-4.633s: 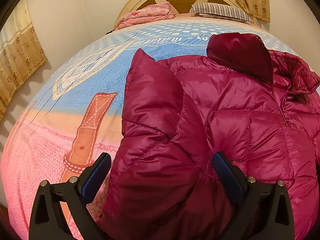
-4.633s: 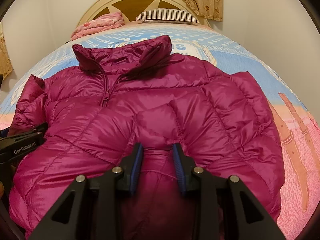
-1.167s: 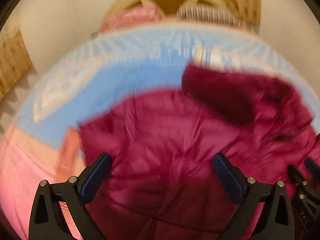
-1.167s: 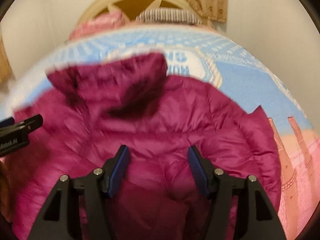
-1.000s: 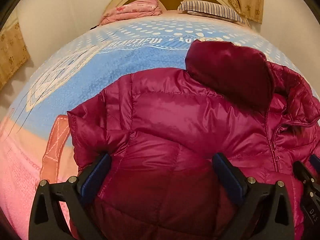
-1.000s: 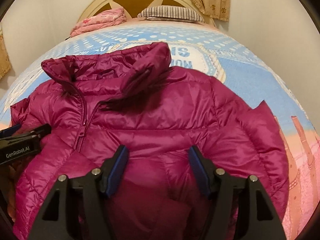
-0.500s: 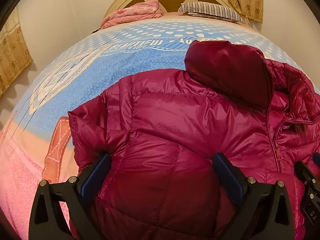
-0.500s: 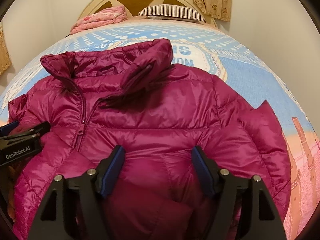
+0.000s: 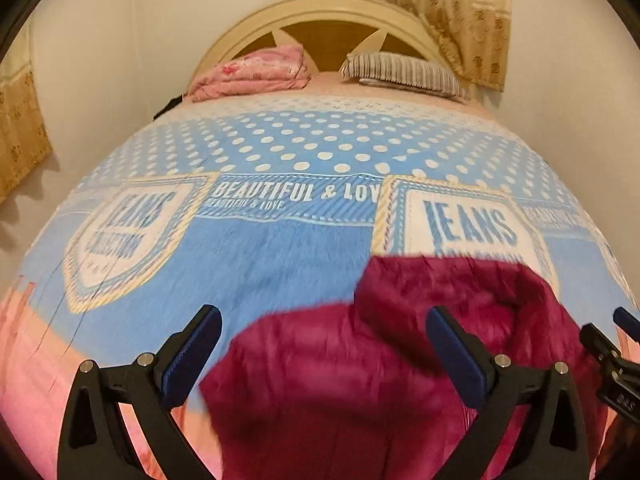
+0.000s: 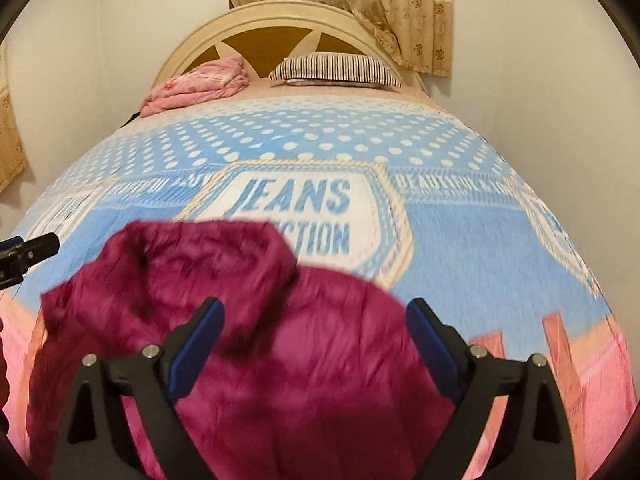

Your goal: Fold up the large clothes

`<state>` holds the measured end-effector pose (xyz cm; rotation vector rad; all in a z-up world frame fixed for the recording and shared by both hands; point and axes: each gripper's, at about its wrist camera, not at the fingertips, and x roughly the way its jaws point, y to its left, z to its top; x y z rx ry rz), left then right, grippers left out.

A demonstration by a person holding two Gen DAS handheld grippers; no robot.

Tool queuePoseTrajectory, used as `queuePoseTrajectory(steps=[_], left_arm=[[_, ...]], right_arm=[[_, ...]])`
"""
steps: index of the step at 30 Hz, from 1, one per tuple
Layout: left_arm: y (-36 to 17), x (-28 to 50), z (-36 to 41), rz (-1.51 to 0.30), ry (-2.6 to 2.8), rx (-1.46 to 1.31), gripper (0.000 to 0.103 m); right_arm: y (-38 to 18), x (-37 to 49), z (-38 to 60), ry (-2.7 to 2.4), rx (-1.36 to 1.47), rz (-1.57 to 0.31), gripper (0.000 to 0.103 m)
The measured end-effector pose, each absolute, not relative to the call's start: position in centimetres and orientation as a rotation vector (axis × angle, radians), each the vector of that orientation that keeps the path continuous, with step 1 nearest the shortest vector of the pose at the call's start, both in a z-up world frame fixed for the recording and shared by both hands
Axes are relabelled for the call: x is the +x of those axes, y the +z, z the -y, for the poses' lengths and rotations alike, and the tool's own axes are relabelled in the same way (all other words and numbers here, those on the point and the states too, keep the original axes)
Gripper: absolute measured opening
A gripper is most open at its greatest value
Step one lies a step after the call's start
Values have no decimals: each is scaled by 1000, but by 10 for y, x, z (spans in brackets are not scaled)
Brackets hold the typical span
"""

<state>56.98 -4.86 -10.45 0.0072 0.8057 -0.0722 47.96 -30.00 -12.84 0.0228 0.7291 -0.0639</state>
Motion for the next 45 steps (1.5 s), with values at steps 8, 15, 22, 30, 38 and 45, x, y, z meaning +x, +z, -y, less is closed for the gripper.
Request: queuePoseTrajectory(steps=[8, 15, 22, 30, 38, 45], left_arm=[[-164, 637, 81, -963, -80, 94, 97], [-153, 615, 71, -894, -168, 66, 8], [-158, 552, 73, -788, -187, 161, 8], [-192, 544, 74, -804, -156, 220, 8], [-184, 560, 63, -817, -154, 144, 8], [-168, 559, 62, -775, -177, 151, 8]], right_arm=[[-148, 557, 297, -33, -62, -850, 89], [-158, 543, 308, 19, -152, -871, 15], [-159, 482, 307, 1, -281, -774, 2], [-183, 475, 334, 16, -209, -839, 4], [-155, 504, 301, 65, -275, -772, 76], [-168, 518, 289, 74, -321, -792, 9]])
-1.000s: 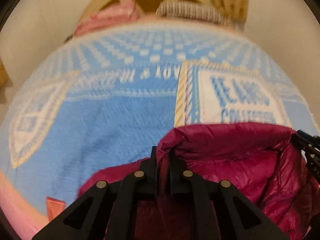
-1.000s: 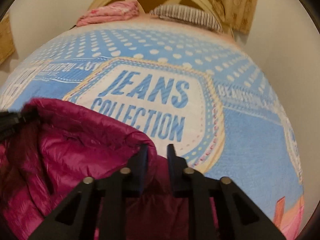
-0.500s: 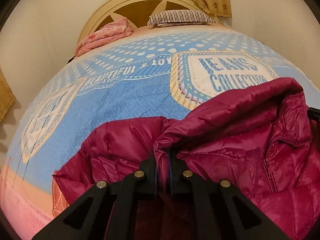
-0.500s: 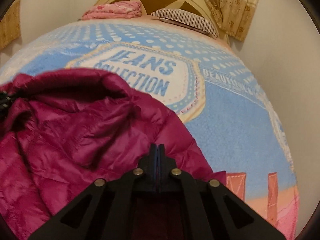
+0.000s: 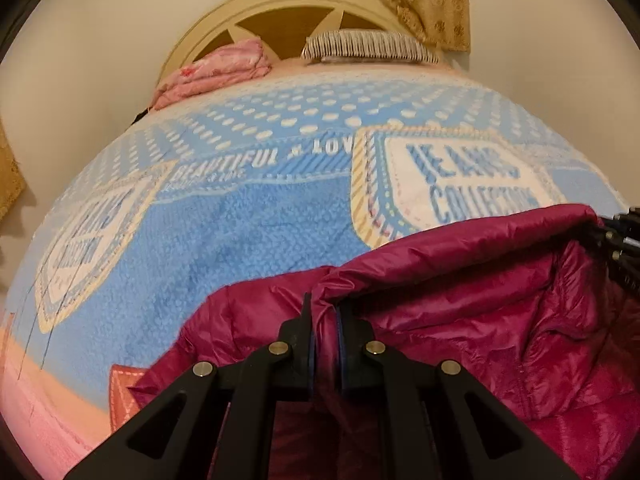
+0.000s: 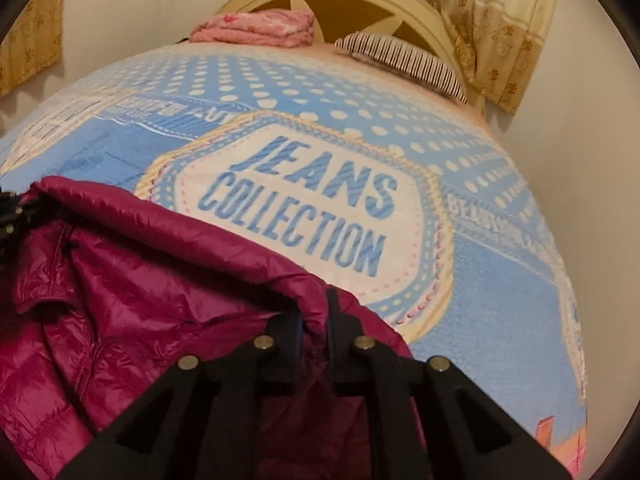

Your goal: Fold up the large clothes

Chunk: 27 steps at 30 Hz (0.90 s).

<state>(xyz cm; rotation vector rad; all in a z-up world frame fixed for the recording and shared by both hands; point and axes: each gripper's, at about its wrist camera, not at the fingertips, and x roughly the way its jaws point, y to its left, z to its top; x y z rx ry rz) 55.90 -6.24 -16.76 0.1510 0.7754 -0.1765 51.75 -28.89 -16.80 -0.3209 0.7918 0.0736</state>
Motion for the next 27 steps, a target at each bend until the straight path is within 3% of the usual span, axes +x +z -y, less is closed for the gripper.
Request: queuePoseTrajectory(steps=[7, 13, 14, 15, 16, 17, 18, 22, 27], left_arm=[[-200, 536, 73, -782, -189, 297, 8], [-175, 531, 69, -787, -188, 237, 16], [-166, 526, 64, -770, -201, 212, 25], [-153, 518, 57, -731, -199, 196, 48], [-143, 513, 52, -691, -178, 187, 62], [-136, 511, 49, -659, -160, 176, 87], [-127, 507, 43, -610, -137, 150, 93], [-118, 534, 47, -612, -54, 125, 93], [-164, 577, 87, -757, -16, 242, 93]], right_arm=[[-198, 469, 289, 93, -450, -752, 7], [-210, 472, 288, 49, -476, -764, 6], [-210, 472, 289, 50, -474, -766, 6], [-210, 472, 290, 50, -474, -768, 6], [-211, 472, 291, 49, -472, -769, 6], [-211, 472, 291, 48, -470, -769, 6], [-212, 472, 291, 48, -468, -771, 6], [-215, 472, 290, 43, -474, -772, 7], [-212, 471, 293, 56, -448, -779, 8]])
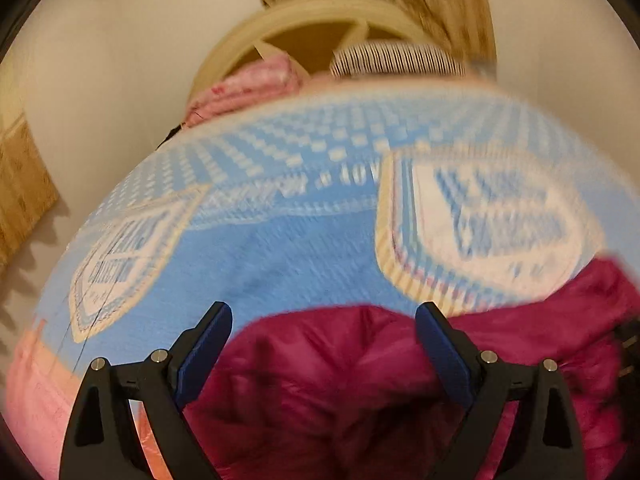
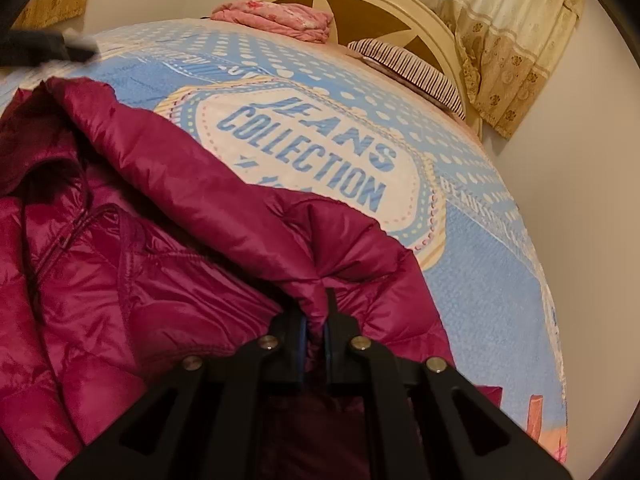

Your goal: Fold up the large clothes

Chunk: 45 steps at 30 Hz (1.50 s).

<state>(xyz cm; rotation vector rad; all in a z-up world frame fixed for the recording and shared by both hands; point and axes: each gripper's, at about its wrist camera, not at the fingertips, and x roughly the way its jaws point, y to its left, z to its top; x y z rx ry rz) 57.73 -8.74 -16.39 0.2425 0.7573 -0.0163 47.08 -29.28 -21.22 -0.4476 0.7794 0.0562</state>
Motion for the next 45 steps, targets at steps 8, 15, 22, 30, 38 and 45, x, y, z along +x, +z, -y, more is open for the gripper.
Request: queuePoseTrajectory(steps=[8, 15, 22, 30, 38, 45], left_arm=[[-185, 570, 90, -773, -15, 295, 93], [-145, 571, 84, -724, -26, 203, 93], [-168, 589, 110, -807, -45, 198, 93], [-195, 573, 108, -832, -71, 195, 93], [-208, 574, 112, -845, -81, 205, 94], [-212, 576, 114, -854, -64, 229, 96]], right_arm=[[-175, 449, 327, 132, -253, -771, 46], [-129, 472, 347, 28, 30, -713, 55], [-153, 540, 291, 96, 154, -884, 62], [-196, 517, 269, 53, -8, -896, 62], [-209, 511, 274, 49, -13, -863, 62], [-215, 511, 271, 35, -36, -854, 63]])
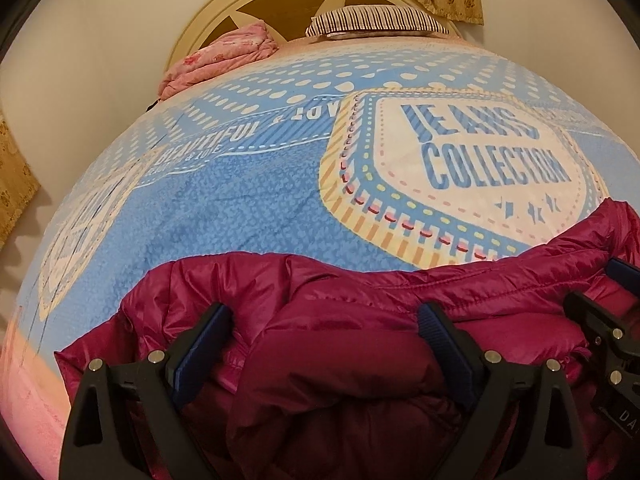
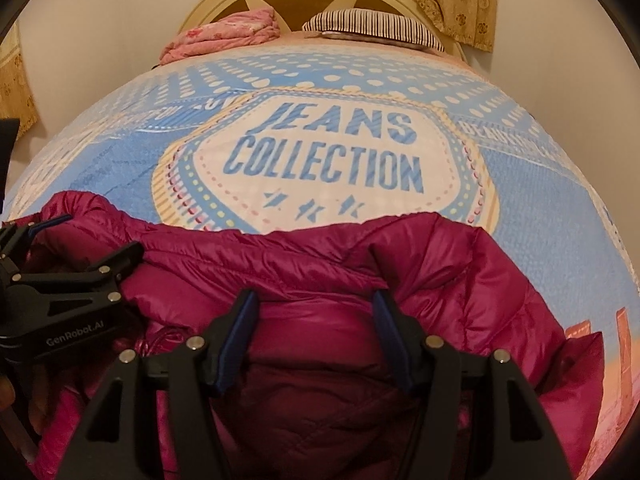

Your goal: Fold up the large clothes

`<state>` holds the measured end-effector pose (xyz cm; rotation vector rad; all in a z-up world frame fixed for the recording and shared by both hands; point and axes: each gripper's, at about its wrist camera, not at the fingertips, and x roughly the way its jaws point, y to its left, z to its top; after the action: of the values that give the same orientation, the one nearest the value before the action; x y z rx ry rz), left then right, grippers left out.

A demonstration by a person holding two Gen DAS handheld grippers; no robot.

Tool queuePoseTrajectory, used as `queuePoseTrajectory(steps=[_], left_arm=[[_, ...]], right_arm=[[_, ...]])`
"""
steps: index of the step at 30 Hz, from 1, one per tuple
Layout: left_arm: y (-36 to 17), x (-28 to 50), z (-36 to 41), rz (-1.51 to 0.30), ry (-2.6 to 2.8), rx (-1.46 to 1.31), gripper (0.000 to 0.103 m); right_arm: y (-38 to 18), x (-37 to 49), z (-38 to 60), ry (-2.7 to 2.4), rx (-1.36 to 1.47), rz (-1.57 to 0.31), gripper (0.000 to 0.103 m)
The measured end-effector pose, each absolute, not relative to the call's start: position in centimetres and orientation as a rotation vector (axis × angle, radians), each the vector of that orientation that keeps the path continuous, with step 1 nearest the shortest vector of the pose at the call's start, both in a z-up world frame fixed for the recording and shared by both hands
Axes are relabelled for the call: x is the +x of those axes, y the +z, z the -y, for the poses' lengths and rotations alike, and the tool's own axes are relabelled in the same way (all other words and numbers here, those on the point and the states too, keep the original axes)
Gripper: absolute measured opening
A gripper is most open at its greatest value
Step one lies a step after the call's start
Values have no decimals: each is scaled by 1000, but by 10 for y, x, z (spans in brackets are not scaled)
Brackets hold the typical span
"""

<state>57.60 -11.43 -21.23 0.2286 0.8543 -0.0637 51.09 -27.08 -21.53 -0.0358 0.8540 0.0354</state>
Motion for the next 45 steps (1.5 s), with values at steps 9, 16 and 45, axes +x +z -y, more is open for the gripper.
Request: queuePoseTrajectory(steps=[9, 16, 45], left_arm=[[-214, 575, 120, -843, -41, 266, 97], [-215, 574, 127, -830, -11, 318, 99], [-136, 428, 28, -760, -25, 245, 102]], right_arm=[[-219, 512, 266, 13, -76, -858, 64], [-220, 513, 262, -3, -107, -863, 64], [-167, 384, 325, 12, 10, -847, 80]])
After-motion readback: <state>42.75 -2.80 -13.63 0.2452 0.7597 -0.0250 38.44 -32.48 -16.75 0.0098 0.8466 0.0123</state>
